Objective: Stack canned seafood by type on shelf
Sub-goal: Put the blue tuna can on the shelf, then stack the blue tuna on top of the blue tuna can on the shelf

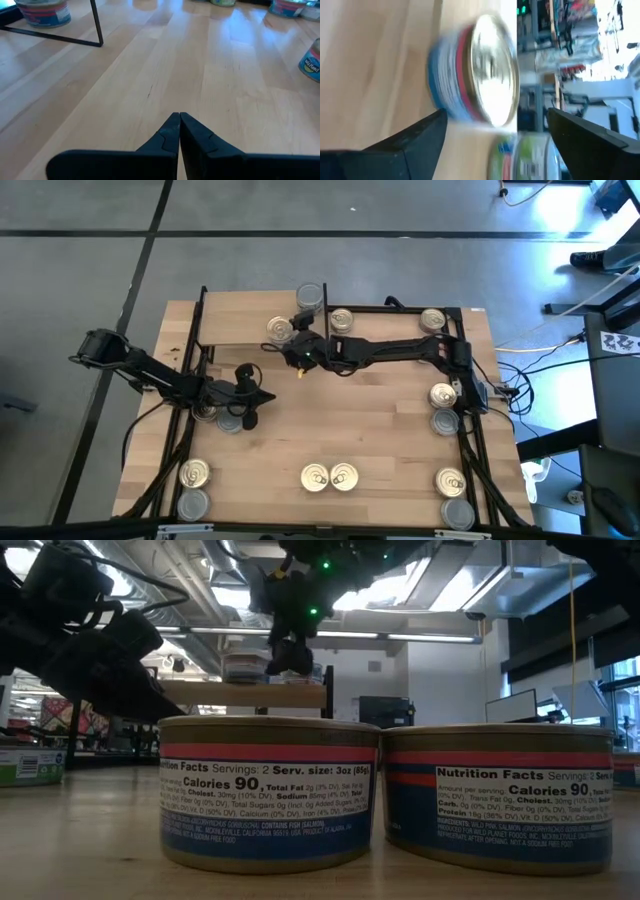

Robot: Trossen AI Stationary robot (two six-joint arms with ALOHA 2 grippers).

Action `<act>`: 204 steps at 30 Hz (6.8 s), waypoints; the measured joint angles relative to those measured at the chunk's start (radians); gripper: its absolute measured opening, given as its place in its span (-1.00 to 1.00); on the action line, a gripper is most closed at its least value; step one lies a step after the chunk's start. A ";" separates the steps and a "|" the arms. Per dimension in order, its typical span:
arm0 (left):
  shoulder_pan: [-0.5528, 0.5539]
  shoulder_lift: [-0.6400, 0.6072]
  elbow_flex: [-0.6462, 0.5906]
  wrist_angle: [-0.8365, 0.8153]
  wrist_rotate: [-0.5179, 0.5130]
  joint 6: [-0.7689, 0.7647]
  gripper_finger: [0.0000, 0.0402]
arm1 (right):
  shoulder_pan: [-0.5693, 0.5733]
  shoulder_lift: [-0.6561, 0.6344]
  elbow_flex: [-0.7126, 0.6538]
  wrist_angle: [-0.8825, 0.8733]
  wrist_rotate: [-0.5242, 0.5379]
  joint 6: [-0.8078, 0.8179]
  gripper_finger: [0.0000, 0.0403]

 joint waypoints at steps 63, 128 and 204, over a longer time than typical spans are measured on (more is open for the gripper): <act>0.519 0.231 0.928 -1.337 -0.354 -0.073 -0.98 | 0.184 -0.639 -0.990 -0.090 -0.119 0.967 0.69; 0.762 0.301 1.125 -1.407 -0.446 0.295 -0.97 | 0.182 -0.639 -0.990 -0.067 -0.138 0.969 0.69; -0.164 0.319 0.979 -1.013 0.021 -0.067 -0.21 | 0.461 -0.639 -0.990 0.040 -0.415 1.189 0.69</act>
